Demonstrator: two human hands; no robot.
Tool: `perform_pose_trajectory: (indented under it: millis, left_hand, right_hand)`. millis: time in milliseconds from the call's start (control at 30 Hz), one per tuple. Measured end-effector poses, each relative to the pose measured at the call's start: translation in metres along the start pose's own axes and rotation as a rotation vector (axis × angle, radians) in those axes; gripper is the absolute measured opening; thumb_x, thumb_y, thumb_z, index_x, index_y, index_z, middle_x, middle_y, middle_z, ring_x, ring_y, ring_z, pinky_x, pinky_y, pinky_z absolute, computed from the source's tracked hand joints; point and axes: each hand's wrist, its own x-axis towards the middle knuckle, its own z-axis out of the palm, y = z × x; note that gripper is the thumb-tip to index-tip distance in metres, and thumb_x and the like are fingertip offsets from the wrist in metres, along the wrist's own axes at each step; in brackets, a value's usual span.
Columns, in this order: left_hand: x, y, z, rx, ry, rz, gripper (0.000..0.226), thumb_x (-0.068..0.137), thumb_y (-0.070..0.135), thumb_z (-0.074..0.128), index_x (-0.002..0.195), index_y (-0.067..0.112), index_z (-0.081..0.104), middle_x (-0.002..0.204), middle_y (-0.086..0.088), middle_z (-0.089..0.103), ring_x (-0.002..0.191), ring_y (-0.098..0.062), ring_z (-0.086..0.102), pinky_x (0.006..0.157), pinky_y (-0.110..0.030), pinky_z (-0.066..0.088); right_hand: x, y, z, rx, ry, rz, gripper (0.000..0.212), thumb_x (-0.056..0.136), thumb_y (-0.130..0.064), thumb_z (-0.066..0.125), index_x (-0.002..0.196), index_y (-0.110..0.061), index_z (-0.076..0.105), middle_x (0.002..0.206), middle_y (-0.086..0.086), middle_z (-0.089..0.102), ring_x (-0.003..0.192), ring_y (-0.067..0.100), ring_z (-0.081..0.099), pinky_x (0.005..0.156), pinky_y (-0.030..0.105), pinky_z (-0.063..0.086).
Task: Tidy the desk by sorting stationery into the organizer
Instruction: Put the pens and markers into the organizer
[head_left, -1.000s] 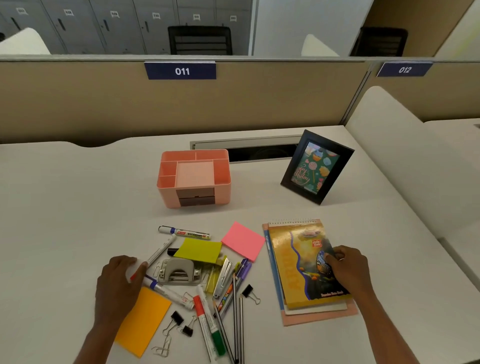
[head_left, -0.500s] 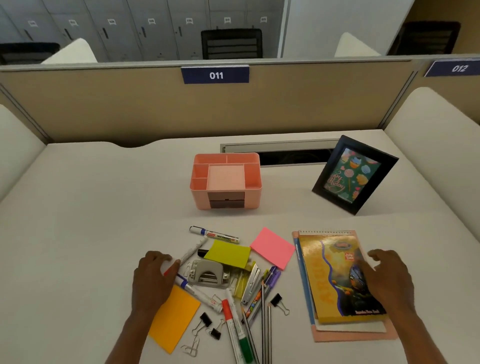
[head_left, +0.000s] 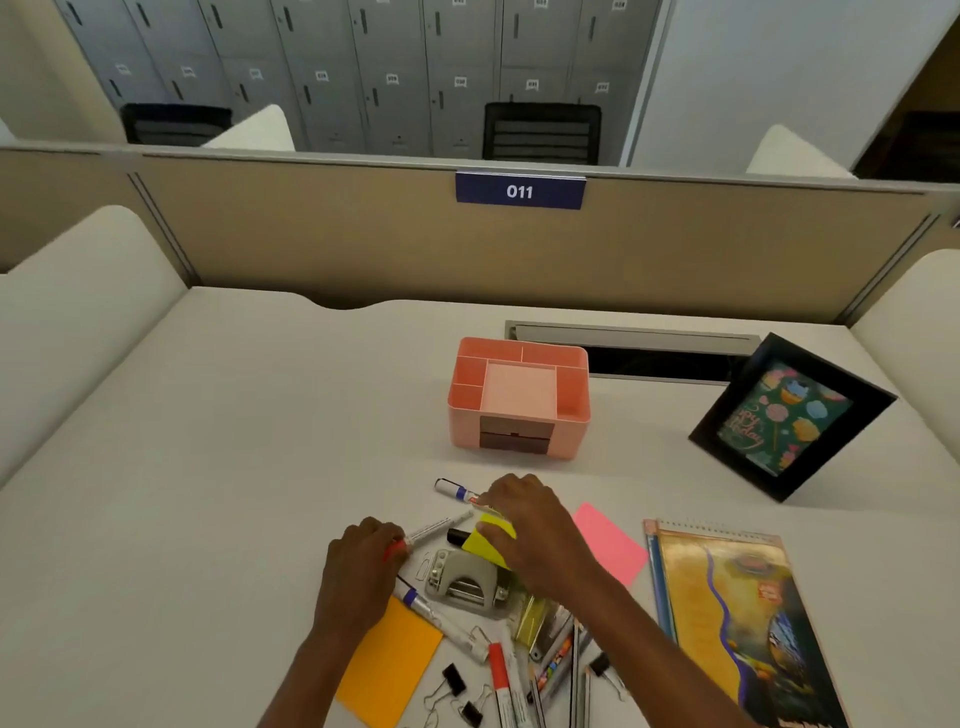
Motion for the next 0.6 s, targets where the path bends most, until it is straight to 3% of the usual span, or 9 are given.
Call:
perform_pose_trajectory:
  millis: [133, 267, 333, 400, 467, 600]
  left_hand:
    - [-0.001, 0.006, -0.001, -0.083, 0.054, 0.074, 0.005, 0.089, 0.026, 0.063, 0.093, 0.024, 0.064, 0.081, 0.009, 0.065, 0.07, -0.01, 0.058, 0.067, -0.027, 0.044]
    - [0.002, 0.013, -0.002, -0.177, 0.064, 0.111, 0.008, 0.088, 0.024, 0.065, 0.096, 0.026, 0.064, 0.084, 0.012, 0.064, 0.072, -0.007, 0.057, 0.068, -0.027, 0.048]
    - [0.001, 0.016, -0.003, -0.243, 0.067, 0.12, 0.014, 0.09, 0.039, 0.057, 0.096, 0.028, 0.063, 0.084, 0.014, 0.062, 0.073, -0.006, 0.057, 0.068, -0.028, 0.049]
    - [-0.003, 0.017, -0.002, -0.293, 0.058, 0.054, 0.034, 0.089, 0.056, 0.047, 0.103, 0.029, 0.062, 0.092, 0.013, 0.063, 0.081, -0.007, 0.058, 0.076, -0.029, 0.05]
    - [-0.009, 0.018, 0.002, -0.316, 0.031, -0.086, 0.043, 0.083, 0.054, 0.054, 0.118, 0.029, 0.055, 0.105, 0.013, 0.058, 0.093, -0.01, 0.056, 0.087, -0.032, 0.049]
    - [-0.023, 0.016, 0.011, -0.337, -0.007, -0.198, 0.058, 0.077, 0.057, 0.06, 0.126, 0.03, 0.047, 0.099, 0.015, 0.054, 0.091, -0.009, 0.054, 0.088, -0.035, 0.049]
  right_hand:
    - [0.032, -0.023, 0.03, -0.229, -0.156, -0.155, 0.038, 0.093, -0.027, 0.055, 0.128, -0.013, 0.055, 0.136, 0.005, 0.05, 0.12, 0.027, 0.042, 0.099, 0.039, 0.035]
    - [0.044, -0.025, 0.045, -0.322, -0.166, -0.23, 0.028, 0.092, -0.023, 0.058, 0.118, -0.012, 0.061, 0.121, 0.008, 0.059, 0.111, 0.028, 0.047, 0.09, 0.041, 0.04]
    - [0.045, -0.024, 0.05, -0.322, -0.157, -0.254, 0.022, 0.092, -0.022, 0.058, 0.111, -0.013, 0.066, 0.11, 0.006, 0.064, 0.106, 0.026, 0.049, 0.085, 0.04, 0.041]
    - [0.045, -0.022, 0.054, -0.317, -0.151, -0.272, 0.017, 0.091, -0.02, 0.061, 0.105, -0.014, 0.069, 0.104, 0.004, 0.066, 0.103, 0.024, 0.05, 0.082, 0.038, 0.042]
    - [0.045, -0.017, 0.054, -0.309, -0.151, -0.258, 0.016, 0.089, -0.017, 0.062, 0.103, -0.015, 0.07, 0.102, 0.004, 0.066, 0.1, 0.024, 0.051, 0.08, 0.038, 0.041]
    - [0.048, -0.011, 0.048, -0.34, -0.146, -0.249, 0.011, 0.085, -0.017, 0.067, 0.095, -0.015, 0.073, 0.105, 0.008, 0.067, 0.093, 0.025, 0.055, 0.076, 0.037, 0.042]
